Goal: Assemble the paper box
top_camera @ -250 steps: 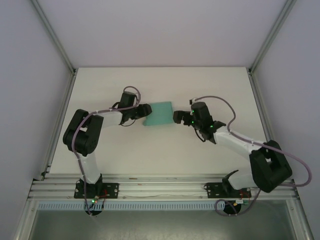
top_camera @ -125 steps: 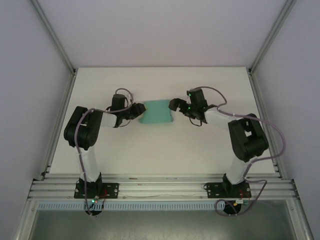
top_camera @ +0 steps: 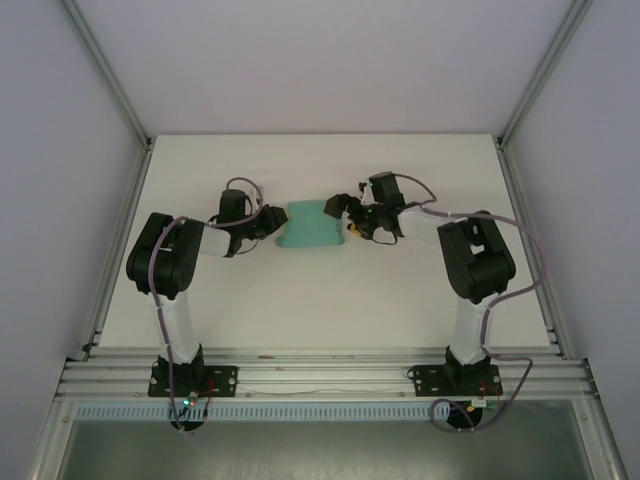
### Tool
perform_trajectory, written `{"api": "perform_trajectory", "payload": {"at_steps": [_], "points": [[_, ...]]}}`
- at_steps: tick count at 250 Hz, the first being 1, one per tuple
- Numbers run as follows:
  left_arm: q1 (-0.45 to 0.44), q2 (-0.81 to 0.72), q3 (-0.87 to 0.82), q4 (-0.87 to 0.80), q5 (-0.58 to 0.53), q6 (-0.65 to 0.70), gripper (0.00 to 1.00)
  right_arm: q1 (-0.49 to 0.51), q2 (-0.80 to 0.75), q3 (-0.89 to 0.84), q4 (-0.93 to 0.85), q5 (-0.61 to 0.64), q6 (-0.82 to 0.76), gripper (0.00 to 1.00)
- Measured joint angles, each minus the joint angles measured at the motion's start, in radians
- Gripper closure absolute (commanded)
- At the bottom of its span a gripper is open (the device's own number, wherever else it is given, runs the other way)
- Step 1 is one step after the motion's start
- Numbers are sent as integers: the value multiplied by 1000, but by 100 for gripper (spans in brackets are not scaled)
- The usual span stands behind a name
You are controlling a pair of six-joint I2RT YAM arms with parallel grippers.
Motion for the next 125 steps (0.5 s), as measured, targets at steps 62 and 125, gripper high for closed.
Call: {"api": "perform_trajectory", "payload": {"at_steps": [62,125], "points": [[0,0,-3,4,1,1,82,-9,55,24,58,-68,53,14],[6,0,-3,3,12,18,72,-21,132,47,188,-162,132,47]]}}
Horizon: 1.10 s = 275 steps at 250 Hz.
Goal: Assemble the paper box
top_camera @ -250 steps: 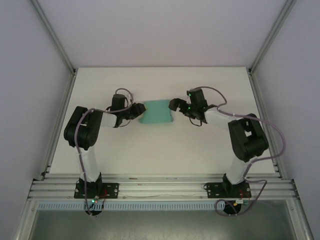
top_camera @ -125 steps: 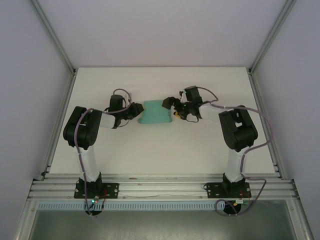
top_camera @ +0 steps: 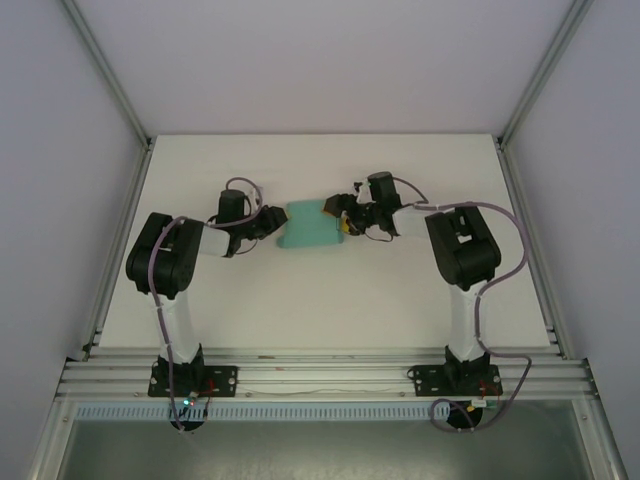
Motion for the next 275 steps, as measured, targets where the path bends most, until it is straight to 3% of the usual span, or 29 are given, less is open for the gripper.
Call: {"api": "perform_trajectory", "payload": {"at_steps": [13,28,56,82,114,159,210,275], "points": [[0,0,0,0,-1,7,65,-5,3,0,15,-13,21,59],[1,-1,0,-2,-1,24,52,-10,2,1,29,-29,23,61],[0,-22,0,-11,3,58,1,-10,1,2,26,-32,27,58],[-2,-113,0,-32,-11,131,0,-10,-18,3,-18,-28,44,54],[-36,-278,12,-103,-117,346,0,-22,-43,79,-210,-27,104,54],[-233,-434,47,-260,-268,786,0,-71,-58,202,-498,-53,167,59],[-336,-470,93,-521,-280,1162,0,-110,-143,209,-684,-107,263,59],[-435,-456,140,-658,-503,1453,0,-110,-238,197,-750,-164,354,61]]}}
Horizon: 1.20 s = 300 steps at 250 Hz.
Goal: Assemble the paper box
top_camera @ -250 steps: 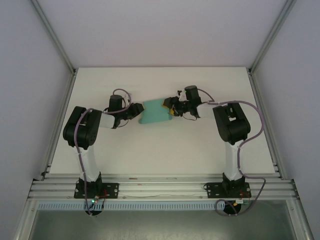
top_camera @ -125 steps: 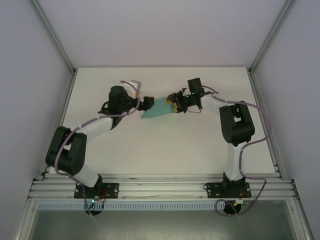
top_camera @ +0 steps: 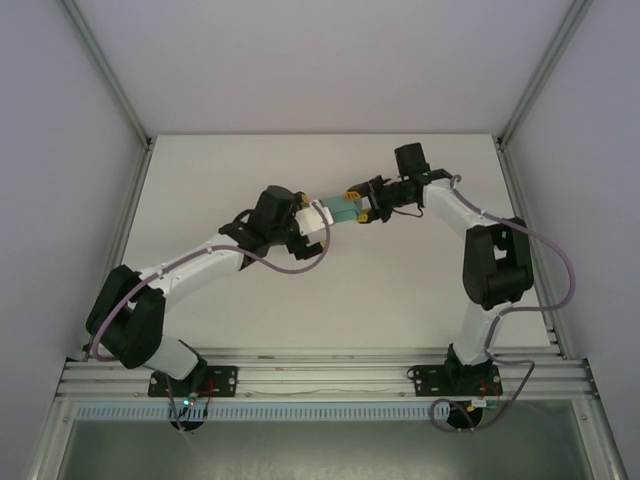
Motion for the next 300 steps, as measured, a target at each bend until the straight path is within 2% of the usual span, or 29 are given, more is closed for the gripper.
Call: {"api": "perform_trajectory", "payload": {"at_steps": [47,88,115,153,220,244,261,286,292,297,300], "points": [[-7,11,1,2,-111,84,4,0,-2,-1,-102,-14,-14,61],[-10,17,3,6,-146,123,9,0,-2,-1,-142,-16,-18,61],[-10,33,8,5,-150,140,19,-1,-2,-1,-139,-12,-4,61],[-11,51,23,-2,-134,148,41,-8,-2,-1,-129,-10,10,60],[-12,65,37,-18,-90,169,60,-14,-2,-1,-116,-11,30,56],[-12,65,44,-28,-85,173,61,-14,-4,-2,-116,-11,32,50],[-12,65,58,-47,-80,173,62,-13,-10,-5,-114,-17,28,42],[-13,67,80,-53,-77,174,64,-6,-24,-10,-116,-29,11,23],[-13,67,85,-55,-77,174,64,-3,-28,-11,-116,-29,4,15],[-12,67,88,-57,-77,174,64,-2,-31,-12,-117,-29,7,3],[-13,67,90,-58,-77,175,64,-2,-32,-12,-117,-28,-2,0]]}}
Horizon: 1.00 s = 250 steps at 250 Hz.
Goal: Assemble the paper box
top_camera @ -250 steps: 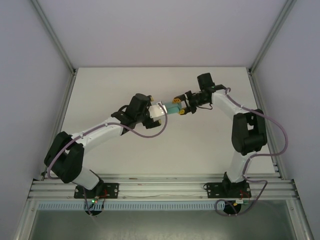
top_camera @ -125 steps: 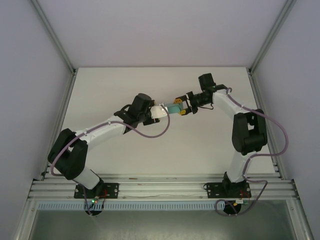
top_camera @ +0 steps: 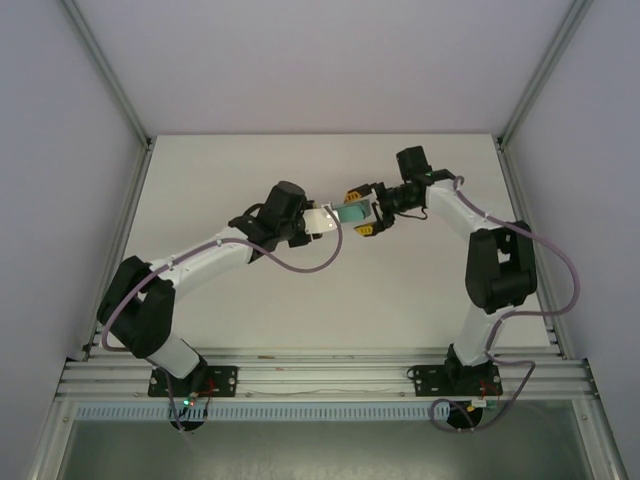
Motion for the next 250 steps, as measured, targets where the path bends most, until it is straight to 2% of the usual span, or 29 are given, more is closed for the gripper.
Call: {"api": "perform_trajectory", "payload": {"at_steps": [28,61,103,136,165,187,212,250], "points": [[0,0,25,-45,0,19,64,-2,-21,-3,-19,39,-50,0],[0,3,60,-154,1,43,63,-56,-94,-39,-35,184,-150,0],[3,34,74,-315,35,77,63,-165,-296,-146,45,454,-346,0],[14,126,164,-479,84,77,63,-161,-468,-230,131,646,-507,0],[19,189,237,-587,105,77,63,-158,-630,-370,263,777,-613,0],[26,232,286,-661,116,77,63,-160,-698,-471,344,785,-702,3],[42,279,356,-729,154,85,63,-149,-705,-504,354,698,-821,8],[69,364,465,-825,211,96,63,-45,-656,-465,318,596,-1010,11]]}}
